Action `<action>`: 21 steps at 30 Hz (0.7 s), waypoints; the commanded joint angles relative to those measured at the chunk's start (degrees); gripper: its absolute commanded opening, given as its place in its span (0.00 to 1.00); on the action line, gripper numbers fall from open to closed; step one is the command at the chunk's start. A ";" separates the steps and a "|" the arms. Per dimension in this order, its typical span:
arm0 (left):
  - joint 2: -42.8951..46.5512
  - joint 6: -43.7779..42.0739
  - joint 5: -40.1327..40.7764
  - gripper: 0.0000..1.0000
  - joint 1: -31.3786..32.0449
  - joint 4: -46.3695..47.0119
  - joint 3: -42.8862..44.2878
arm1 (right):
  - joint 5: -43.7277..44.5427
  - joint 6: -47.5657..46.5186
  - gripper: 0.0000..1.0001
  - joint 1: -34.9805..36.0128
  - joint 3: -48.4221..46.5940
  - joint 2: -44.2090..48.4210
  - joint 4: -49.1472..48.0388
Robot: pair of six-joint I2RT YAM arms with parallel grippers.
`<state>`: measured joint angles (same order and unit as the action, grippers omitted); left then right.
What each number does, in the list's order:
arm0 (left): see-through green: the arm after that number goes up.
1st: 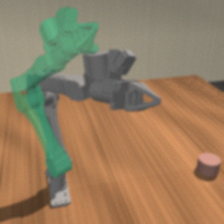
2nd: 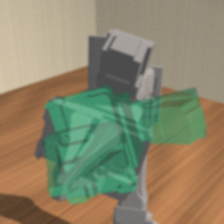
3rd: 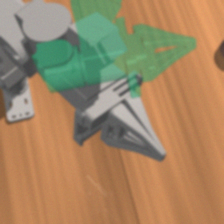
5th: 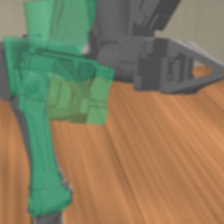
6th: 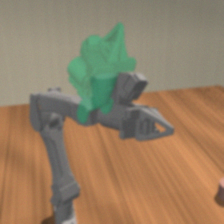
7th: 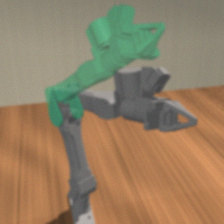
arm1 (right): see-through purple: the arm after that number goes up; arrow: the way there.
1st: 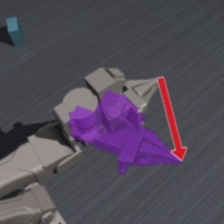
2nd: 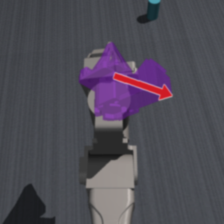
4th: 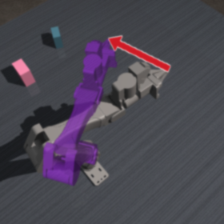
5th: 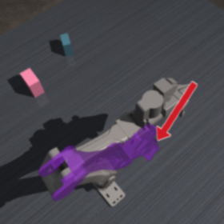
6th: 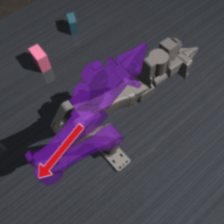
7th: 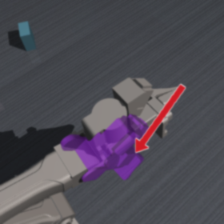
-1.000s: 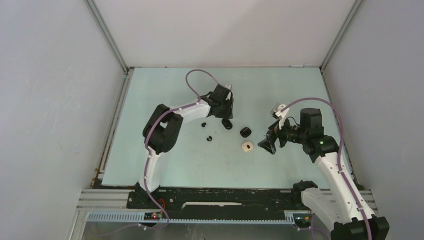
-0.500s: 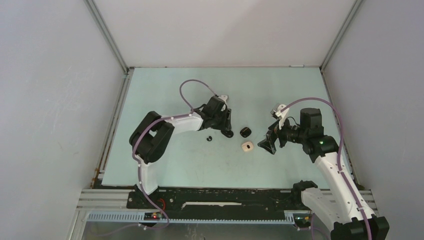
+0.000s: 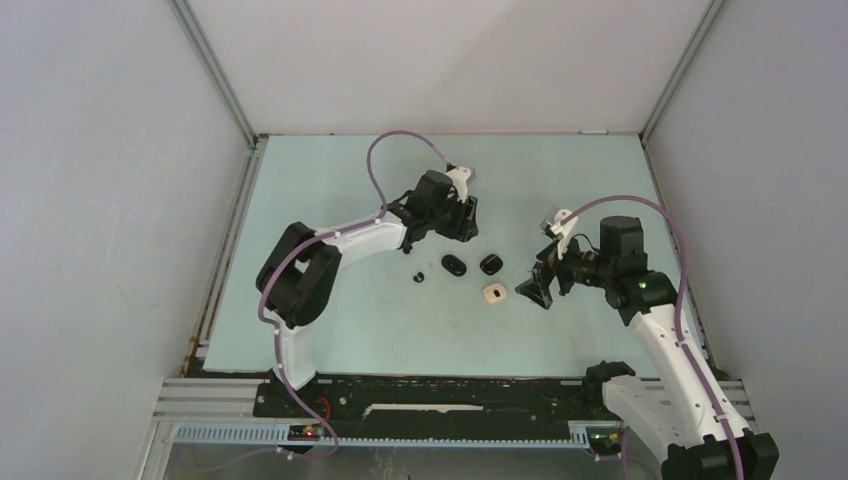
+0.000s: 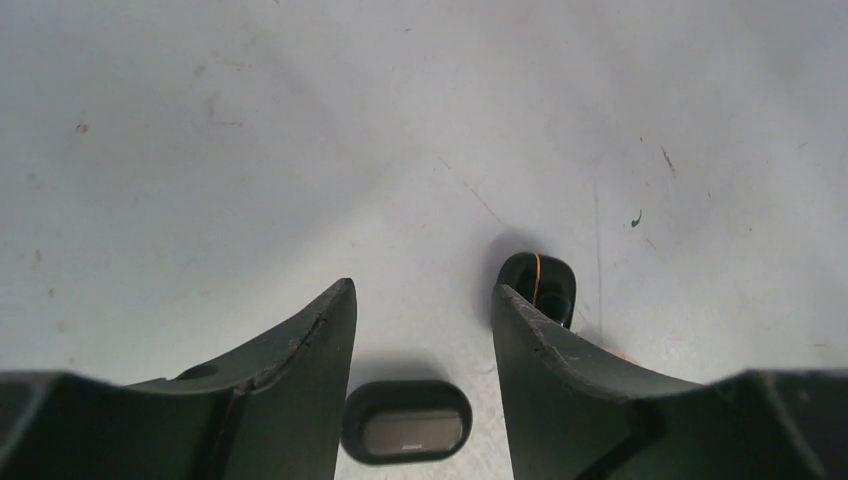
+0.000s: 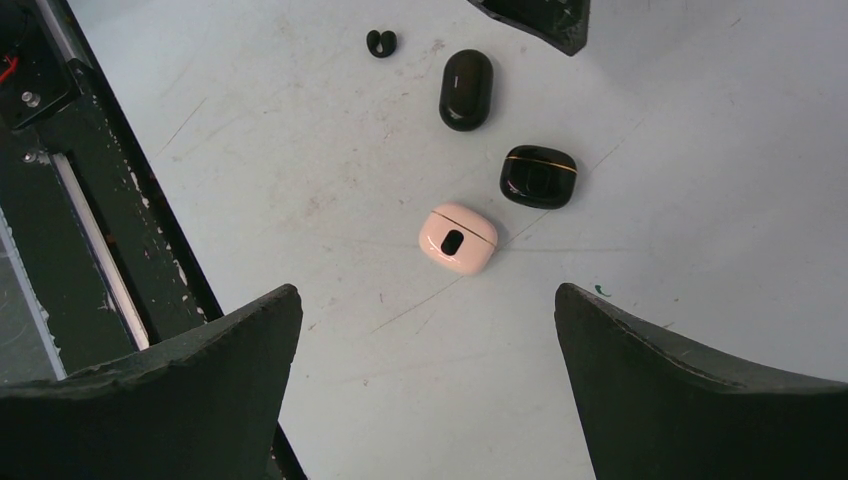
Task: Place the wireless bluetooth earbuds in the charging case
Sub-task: Move the charging case to the center of the board.
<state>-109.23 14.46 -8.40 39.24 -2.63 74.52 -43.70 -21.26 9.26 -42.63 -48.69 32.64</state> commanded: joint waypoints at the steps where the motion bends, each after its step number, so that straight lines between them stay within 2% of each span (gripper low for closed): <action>1: -3.59 -0.65 -4.02 0.57 0.03 -2.19 3.46 | -0.66 -0.69 0.99 0.04 0.09 0.69 0.55; 21: 3.84 -0.65 -7.99 0.59 2.39 -1.85 -10.03 | -1.03 -1.00 0.99 0.67 0.10 1.22 0.80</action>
<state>-109.65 14.46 -14.39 40.95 -4.67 66.30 -43.75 -21.47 9.65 -42.61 -48.40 33.67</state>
